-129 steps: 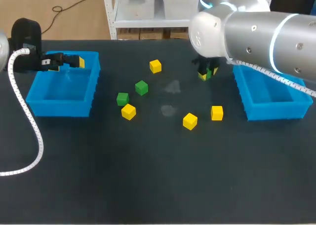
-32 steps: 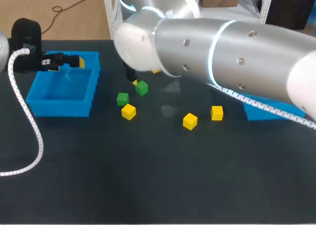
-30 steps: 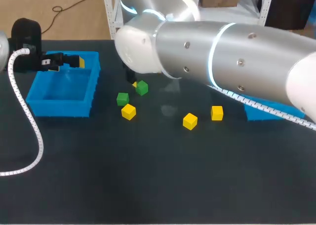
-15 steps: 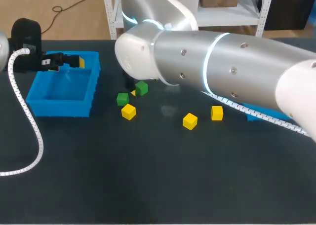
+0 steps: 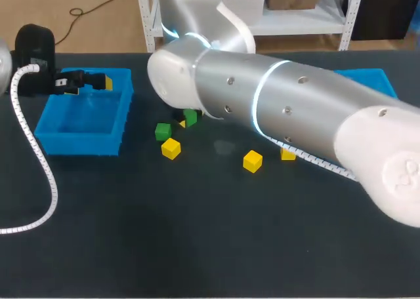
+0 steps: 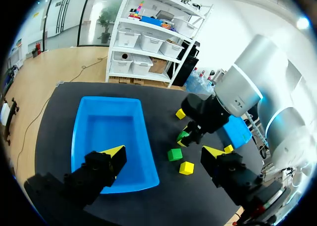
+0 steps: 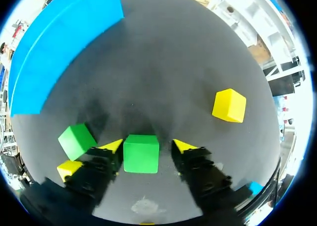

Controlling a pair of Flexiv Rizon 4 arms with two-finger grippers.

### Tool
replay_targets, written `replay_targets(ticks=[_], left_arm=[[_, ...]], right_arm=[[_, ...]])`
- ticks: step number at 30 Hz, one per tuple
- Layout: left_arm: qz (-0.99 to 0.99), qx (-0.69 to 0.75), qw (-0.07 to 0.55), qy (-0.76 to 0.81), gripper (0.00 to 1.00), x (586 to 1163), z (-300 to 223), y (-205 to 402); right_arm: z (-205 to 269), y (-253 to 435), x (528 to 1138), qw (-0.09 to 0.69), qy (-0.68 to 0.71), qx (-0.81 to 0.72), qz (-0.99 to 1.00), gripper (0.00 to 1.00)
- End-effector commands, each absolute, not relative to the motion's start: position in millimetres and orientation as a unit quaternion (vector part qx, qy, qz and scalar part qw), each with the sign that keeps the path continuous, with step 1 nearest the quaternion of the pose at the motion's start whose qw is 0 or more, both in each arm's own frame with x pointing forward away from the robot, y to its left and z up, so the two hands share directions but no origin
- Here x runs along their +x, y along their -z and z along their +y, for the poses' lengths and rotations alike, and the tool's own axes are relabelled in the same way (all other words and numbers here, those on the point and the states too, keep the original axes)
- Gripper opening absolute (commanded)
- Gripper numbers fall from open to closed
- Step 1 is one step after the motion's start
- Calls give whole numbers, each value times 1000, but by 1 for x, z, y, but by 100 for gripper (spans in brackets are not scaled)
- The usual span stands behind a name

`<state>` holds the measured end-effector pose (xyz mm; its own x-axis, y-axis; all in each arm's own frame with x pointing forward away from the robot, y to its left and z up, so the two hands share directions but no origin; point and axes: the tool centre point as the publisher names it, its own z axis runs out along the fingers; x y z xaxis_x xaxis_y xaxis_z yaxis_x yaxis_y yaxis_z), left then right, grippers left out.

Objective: Put the green cubes in the right bin and the yellow cubes in the left bin.

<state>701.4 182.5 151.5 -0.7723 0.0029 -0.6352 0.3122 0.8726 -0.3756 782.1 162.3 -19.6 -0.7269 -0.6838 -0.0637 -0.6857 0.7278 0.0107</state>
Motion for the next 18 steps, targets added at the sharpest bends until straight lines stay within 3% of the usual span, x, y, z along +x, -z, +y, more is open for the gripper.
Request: replay_targets(ticks=[1,10,14,18], left_arm=[[908,88,329,242,100,700,185,-150],[908,88,329,242,100,700,185,-150],[908,88,329,242,100,700,185,-150],[908,88,329,242,100,700,185,-150]], right_arm=[[163,19,788,21,-21,-368,930,0],[140,-46,815,111,-6,-356,928,0],[96,-92,844,176,11,-312,934,0],[33,-104,872,188,29,-229,955,0]])
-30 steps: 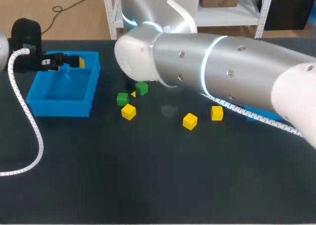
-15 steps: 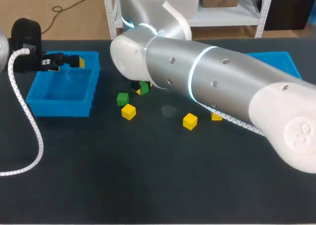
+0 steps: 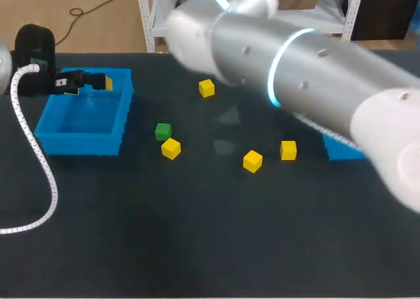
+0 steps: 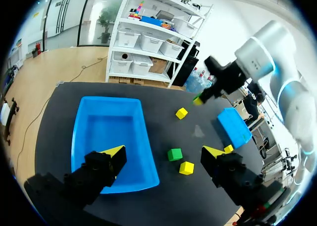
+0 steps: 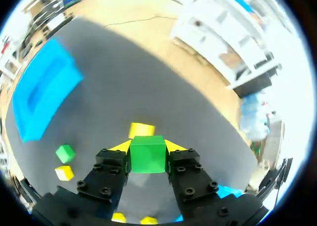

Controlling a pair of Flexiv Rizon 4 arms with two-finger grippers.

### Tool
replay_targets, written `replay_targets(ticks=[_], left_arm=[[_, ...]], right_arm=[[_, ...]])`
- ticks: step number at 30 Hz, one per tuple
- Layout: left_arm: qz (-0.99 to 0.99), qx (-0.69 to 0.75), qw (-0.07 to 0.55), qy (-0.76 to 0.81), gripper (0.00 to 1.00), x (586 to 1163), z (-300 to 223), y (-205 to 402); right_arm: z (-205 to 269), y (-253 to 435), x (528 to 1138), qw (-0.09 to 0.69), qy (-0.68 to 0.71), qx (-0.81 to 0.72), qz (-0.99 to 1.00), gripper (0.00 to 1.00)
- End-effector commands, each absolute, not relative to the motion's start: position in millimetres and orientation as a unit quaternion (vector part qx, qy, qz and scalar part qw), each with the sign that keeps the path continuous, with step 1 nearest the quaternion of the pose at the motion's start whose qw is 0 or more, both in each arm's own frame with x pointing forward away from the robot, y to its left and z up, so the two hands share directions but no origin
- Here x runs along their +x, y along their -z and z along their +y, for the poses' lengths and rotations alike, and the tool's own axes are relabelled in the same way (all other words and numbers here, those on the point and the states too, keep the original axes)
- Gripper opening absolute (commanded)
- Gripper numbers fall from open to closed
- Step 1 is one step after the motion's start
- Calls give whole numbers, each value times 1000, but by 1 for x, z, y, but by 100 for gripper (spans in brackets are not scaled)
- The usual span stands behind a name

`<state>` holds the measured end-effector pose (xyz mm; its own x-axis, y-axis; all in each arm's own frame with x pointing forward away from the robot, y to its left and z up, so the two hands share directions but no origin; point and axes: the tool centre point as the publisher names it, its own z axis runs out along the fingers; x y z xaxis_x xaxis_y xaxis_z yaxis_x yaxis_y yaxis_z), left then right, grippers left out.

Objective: Put the green cubes in the right bin and the yellow cubes in the left bin.

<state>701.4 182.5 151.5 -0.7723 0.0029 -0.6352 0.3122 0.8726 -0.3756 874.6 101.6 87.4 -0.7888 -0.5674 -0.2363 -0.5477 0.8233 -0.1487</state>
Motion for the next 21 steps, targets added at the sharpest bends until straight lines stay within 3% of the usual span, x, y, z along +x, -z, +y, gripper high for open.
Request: replay_targets(ticks=[1,13,21], left_arm=[[908,88,329,242,100,700,185,-150],[908,88,329,242,100,700,185,-150],[908,88,329,242,100,700,185,-150]], right_arm=[[14,-103,876,184,30,-201,962,0],[-164,-105,849,159,116,-2,981,0],[-213,-107,811,139,151,36,978,0]])
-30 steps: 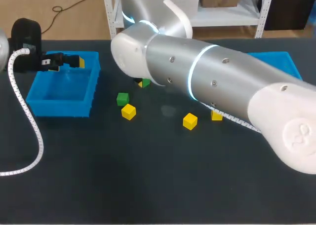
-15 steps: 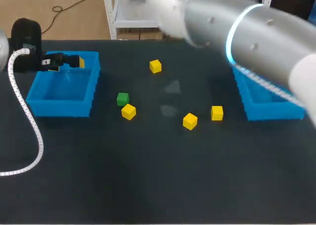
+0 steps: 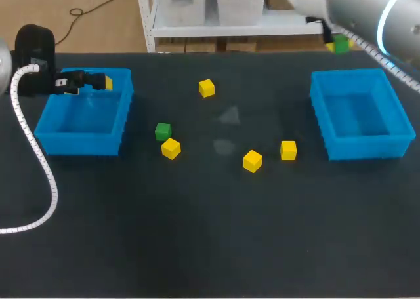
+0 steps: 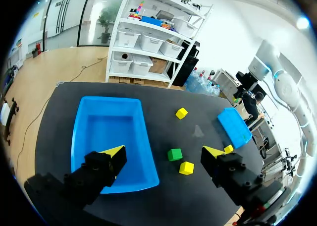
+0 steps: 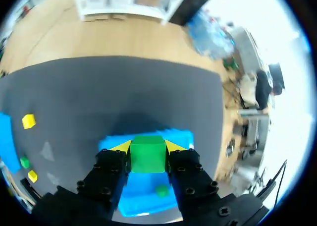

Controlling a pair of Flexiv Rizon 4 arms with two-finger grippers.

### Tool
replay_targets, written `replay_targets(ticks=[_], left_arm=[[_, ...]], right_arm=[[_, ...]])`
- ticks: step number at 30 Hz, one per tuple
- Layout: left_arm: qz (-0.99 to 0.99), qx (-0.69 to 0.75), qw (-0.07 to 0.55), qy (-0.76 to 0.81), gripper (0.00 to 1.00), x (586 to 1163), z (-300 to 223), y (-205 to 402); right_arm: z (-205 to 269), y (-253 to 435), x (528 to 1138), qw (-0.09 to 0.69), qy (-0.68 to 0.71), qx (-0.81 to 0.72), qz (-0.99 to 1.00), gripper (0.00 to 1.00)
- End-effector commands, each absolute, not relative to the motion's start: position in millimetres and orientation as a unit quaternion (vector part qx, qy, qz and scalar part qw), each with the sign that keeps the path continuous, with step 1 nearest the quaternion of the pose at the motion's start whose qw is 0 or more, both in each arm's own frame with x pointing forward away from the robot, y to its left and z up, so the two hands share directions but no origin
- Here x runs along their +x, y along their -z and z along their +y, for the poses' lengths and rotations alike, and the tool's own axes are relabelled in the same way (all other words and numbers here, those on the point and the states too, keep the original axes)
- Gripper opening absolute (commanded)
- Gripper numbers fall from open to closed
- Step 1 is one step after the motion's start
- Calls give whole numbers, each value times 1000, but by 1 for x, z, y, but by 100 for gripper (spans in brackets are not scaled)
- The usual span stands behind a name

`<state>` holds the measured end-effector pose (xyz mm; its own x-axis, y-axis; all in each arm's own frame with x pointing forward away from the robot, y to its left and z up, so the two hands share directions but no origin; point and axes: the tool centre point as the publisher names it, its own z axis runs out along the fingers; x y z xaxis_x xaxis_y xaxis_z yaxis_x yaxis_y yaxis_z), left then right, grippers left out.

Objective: Put the green cubes in the right bin and the yellow cubes in the left bin.

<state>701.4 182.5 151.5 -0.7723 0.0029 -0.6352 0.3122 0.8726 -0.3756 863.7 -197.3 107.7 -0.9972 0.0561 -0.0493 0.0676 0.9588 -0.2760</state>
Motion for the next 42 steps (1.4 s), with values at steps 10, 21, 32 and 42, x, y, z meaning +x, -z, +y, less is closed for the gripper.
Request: replay_targets(ticks=[10,21,32,42], left_arm=[[908,88,329,242,100,700,185,-150],[908,88,329,242,100,700,185,-150],[908,88,329,242,100,700,185,-150],[908,88,329,242,100,700,185,-150]], right_arm=[[-200,-72,776,81,143,11,986,0],[-201,-71,782,74,152,21,985,100],[-84,-126,823,170,73,-138,973,100],[82,-156,778,192,-15,-381,904,100]])
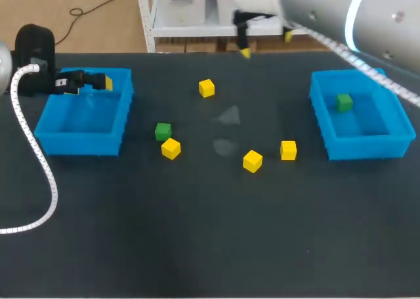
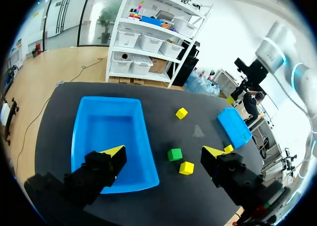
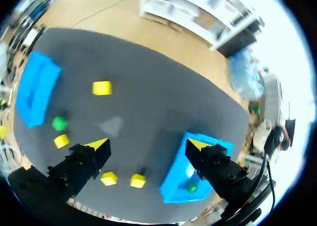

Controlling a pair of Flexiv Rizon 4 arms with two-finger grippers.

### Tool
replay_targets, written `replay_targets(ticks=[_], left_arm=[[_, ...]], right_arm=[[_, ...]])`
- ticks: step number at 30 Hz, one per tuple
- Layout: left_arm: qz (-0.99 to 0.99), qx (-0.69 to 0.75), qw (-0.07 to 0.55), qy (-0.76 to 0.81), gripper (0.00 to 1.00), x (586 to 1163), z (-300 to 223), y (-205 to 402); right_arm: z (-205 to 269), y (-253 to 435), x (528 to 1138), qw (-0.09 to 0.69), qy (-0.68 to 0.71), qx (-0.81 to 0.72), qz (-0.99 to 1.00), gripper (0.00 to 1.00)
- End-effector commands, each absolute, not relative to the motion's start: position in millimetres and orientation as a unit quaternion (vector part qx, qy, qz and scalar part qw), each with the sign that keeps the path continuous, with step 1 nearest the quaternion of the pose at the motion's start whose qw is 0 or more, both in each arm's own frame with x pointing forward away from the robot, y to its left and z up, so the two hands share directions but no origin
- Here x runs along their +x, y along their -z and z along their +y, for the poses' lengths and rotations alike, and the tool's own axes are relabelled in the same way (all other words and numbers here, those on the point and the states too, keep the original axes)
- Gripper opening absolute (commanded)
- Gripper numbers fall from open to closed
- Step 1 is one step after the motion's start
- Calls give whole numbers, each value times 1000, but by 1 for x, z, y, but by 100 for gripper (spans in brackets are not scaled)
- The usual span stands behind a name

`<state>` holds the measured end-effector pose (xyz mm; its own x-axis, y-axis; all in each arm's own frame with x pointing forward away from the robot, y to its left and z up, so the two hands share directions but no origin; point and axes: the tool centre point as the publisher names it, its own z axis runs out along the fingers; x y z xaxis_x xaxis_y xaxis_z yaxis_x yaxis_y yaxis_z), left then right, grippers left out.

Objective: Put the green cubes in the right bin and the yellow cubes in the left bin.

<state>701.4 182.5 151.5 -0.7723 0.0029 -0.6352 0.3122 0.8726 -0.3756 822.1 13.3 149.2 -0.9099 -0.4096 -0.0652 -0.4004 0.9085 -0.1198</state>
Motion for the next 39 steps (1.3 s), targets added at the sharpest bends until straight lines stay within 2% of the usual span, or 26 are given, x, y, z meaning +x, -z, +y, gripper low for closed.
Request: replay_targets(ticks=[1,8,15,20,31,39], left_arm=[[908,88,329,242,100,700,185,-150],[908,88,329,242,100,700,185,-150],[908,88,329,242,100,700,185,-150],[908,88,329,242,100,700,185,-150],[908,88,329,242,100,700,185,-150],[908,88,329,242,100,700,185,-150]], right_arm=[[95,-156,770,189,-21,-398,897,100],[157,-147,728,139,-83,-397,903,100],[189,-138,701,115,-109,-376,913,100],[193,-124,693,118,-107,-382,910,100],[194,-94,721,170,-157,-468,853,100],[196,-80,723,169,-161,-488,841,100]])
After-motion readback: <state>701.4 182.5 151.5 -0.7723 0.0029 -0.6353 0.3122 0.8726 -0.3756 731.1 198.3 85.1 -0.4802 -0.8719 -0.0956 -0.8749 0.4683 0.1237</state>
